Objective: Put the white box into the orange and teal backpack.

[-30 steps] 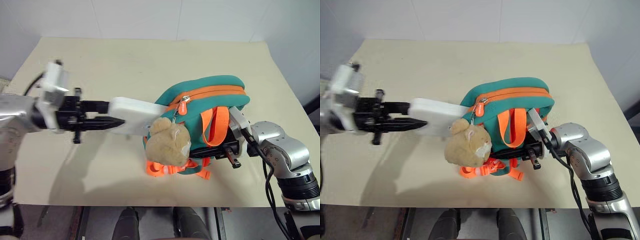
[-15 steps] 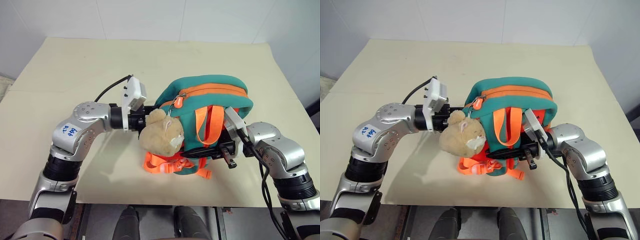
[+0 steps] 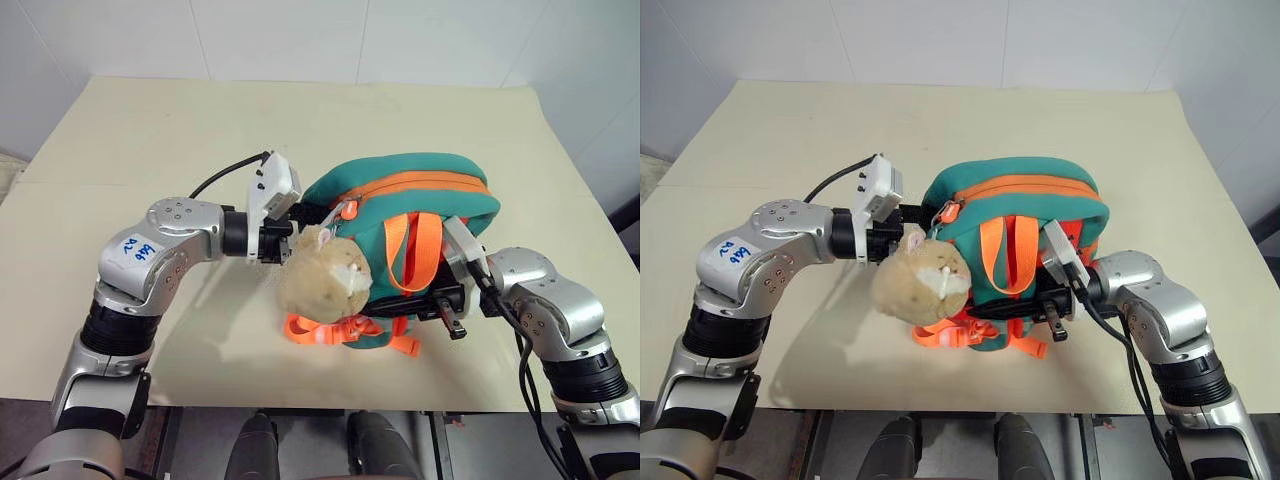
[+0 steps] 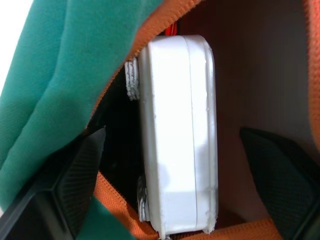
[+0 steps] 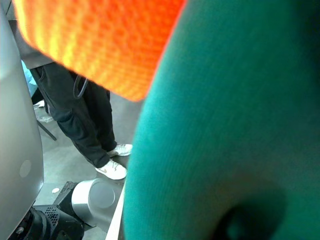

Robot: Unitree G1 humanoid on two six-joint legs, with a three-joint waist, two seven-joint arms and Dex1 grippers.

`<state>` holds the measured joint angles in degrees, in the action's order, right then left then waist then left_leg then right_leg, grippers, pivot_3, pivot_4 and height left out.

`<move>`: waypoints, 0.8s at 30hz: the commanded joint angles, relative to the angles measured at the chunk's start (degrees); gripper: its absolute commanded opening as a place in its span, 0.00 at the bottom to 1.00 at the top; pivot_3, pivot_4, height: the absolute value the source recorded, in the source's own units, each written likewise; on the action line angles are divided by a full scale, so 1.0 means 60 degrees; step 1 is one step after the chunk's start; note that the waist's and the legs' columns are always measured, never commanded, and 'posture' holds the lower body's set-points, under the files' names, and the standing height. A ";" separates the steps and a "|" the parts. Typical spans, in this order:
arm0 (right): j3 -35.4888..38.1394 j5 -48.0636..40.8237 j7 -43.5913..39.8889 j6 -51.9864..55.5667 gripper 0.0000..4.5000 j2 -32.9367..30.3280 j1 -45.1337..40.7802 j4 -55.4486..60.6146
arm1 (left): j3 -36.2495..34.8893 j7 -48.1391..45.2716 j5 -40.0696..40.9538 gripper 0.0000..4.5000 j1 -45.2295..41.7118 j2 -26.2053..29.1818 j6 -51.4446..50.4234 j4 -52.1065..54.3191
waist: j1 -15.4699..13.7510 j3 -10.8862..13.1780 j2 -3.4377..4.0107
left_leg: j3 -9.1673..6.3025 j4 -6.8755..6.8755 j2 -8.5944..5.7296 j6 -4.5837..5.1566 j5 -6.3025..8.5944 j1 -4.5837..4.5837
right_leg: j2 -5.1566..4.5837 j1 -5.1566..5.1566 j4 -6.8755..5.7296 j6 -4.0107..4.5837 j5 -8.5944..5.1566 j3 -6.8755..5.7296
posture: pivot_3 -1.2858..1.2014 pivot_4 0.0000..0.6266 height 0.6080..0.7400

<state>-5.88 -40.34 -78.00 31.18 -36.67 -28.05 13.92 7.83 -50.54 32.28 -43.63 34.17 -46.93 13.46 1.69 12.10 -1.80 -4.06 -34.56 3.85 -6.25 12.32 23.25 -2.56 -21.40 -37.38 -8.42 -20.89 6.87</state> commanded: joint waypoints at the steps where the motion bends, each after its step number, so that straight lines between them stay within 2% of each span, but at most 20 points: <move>1: -0.0128 0.0085 0.0029 -0.0051 0.00 0.0076 -0.0096 0.0097 | 0.0042 0.0210 -0.0302 1.00 0.0016 -0.0125 0.0275 0.0148 | -0.0004 0.0000 0.0000 | 0.0000 -0.0002 0.0000 0.0000 0.0000 0.0000 | 0.0000 0.0000 -0.0001 0.0000 0.0000 0.0000 | 0.52 0.24 1.00; 6: -0.0158 0.0139 0.0040 -0.0072 0.00 0.0112 -0.0120 0.0099 | 0.0110 0.0418 -0.0744 1.00 -0.0030 -0.0346 0.0629 -0.0096 | -0.0011 0.0000 0.0000 | 0.0000 -0.0007 -0.0001 0.0000 0.0000 0.0000 | 0.0000 0.0003 -0.0001 -0.0002 0.0002 0.0001 | 0.52 0.24 1.00; 9: -0.0131 0.0148 0.0103 -0.0053 0.00 0.0154 -0.0132 0.0133 | -0.0506 0.0184 -0.0209 1.00 -0.0085 -0.0202 0.0427 0.0364 | -0.0010 0.0000 0.0000 | 0.0000 -0.0009 -0.0001 0.0000 0.0000 0.0001 | 0.0000 0.0003 -0.0001 -0.0003 0.0003 0.0002 | 0.52 0.24 1.00; 14: -0.0123 0.0176 0.0156 -0.0035 0.00 0.0169 -0.0126 0.0149 | -0.1650 -0.0489 0.0776 1.00 0.0327 0.1049 -0.0270 0.1106 | 0.0160 0.0001 0.0001 | 0.0002 0.0023 0.0000 0.0000 0.0000 0.0000 | 0.0002 -0.0011 0.0000 0.0001 0.0000 0.0010 | 0.52 0.24 1.00; 19: -0.0153 0.0233 0.0149 -0.0052 0.00 0.0196 -0.0201 0.0041 | -0.2486 -0.0902 0.1054 1.00 0.0955 0.2292 -0.0409 0.1205 | 0.0211 0.0001 0.0001 | 0.0002 0.0046 0.0000 -0.0001 0.0000 0.0000 | 0.0000 -0.0014 0.0016 0.0004 -0.0004 0.0007 | 0.52 0.24 1.00; 24: -0.0181 0.0292 0.0160 -0.0056 0.00 0.0269 -0.0315 -0.0069 | -0.3246 -0.0840 0.1384 1.00 0.1228 0.2852 -0.0535 0.1287 | 0.0227 0.0002 0.0000 | 0.0002 0.0047 0.0000 0.0000 0.0000 0.0000 | 0.0000 -0.0014 0.0019 0.0004 -0.0004 0.0006 | 0.52 0.24 1.00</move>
<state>-6.49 -38.89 -77.33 31.07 -35.30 -29.39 13.17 -9.08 -55.47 39.02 -36.38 50.35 -50.09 19.49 3.06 12.11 -1.79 -4.05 -34.28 3.86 -6.26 12.32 23.25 -2.56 -21.49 -37.26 -8.39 -20.91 6.90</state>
